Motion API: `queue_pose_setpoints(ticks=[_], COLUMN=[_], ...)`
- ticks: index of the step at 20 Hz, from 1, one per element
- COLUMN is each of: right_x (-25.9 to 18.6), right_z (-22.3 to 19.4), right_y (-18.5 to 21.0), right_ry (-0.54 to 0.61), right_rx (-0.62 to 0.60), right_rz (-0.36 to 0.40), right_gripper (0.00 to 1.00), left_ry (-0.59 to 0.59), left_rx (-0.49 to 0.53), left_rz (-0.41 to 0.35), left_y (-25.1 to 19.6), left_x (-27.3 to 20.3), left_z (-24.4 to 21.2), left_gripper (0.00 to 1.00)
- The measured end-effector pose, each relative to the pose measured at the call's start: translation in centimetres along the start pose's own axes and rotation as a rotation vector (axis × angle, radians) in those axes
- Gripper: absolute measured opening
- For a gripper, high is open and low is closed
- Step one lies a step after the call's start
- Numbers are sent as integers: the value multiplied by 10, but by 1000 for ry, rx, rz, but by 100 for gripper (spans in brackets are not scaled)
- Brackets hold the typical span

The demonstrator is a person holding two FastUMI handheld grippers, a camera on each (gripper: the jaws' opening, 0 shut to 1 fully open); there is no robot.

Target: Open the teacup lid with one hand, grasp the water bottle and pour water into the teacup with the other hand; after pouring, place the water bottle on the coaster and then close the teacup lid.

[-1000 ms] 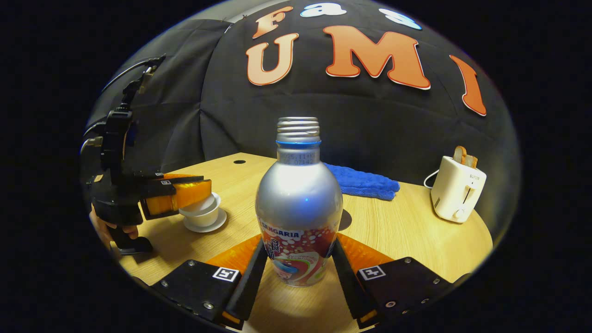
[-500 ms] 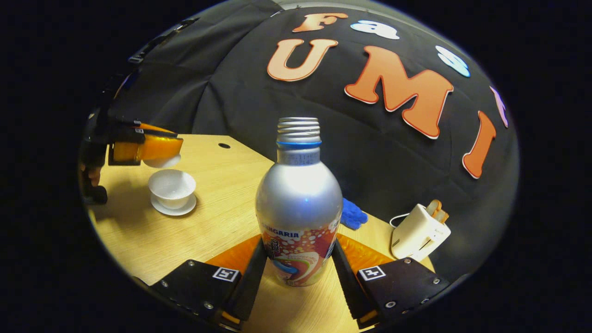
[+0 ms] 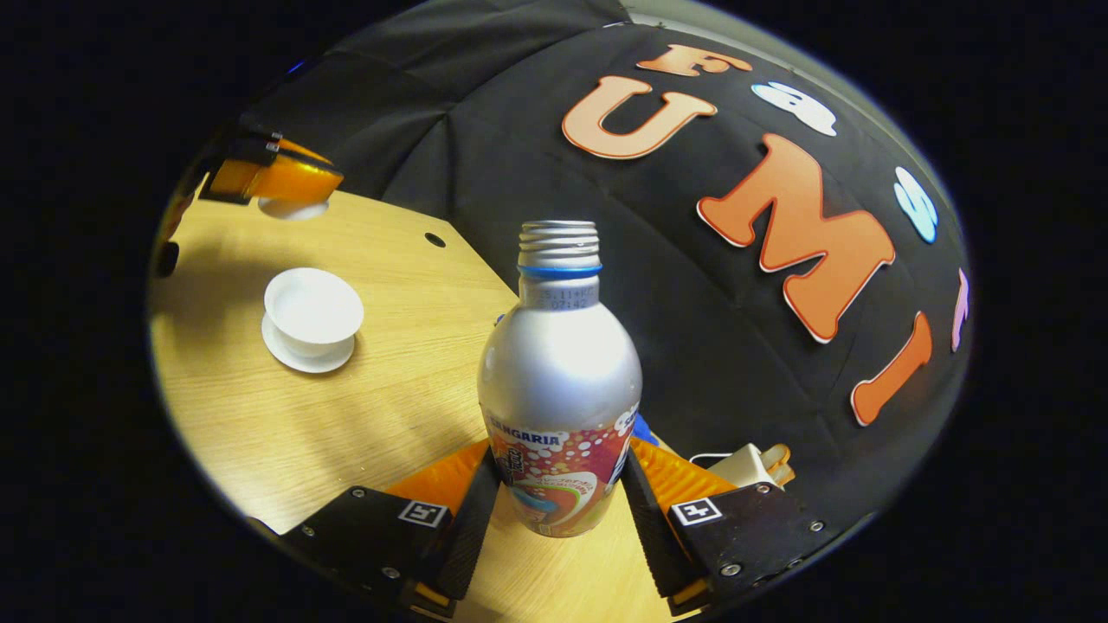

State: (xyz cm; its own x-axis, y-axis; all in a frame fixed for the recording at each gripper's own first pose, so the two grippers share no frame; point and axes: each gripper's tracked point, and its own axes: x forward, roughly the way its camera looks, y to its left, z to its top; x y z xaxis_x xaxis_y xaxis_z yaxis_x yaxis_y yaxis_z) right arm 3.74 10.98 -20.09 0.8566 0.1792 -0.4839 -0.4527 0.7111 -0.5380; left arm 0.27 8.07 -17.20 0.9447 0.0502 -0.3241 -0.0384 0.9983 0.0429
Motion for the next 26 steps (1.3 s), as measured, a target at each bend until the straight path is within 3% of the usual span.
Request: queue_pose_setpoints(ticks=[6,10,17,21,26], right_x=[4,18,19,16,24], right_z=[11,23,34,41,53], right_y=[-5,-9,-4,3,9], right_ry=[-19,-36,-81,-104,-136], right_rx=[-110,-255,-421,-480,-602], right_rz=[-52,-121,-175,-154,-193], right_gripper=[77,77,77,77,77], left_ry=[-4,2,1,-3,-9], left_rx=[-14,-33,-50,-51,-47], left_rz=[44,77,105,103,108], left_y=[28,46,64,67,72], left_x=[-13,-16,-22,-23,-25], left_z=[-1,-7,-9,-8,-8], left_gripper=[31,31,31,31,31])
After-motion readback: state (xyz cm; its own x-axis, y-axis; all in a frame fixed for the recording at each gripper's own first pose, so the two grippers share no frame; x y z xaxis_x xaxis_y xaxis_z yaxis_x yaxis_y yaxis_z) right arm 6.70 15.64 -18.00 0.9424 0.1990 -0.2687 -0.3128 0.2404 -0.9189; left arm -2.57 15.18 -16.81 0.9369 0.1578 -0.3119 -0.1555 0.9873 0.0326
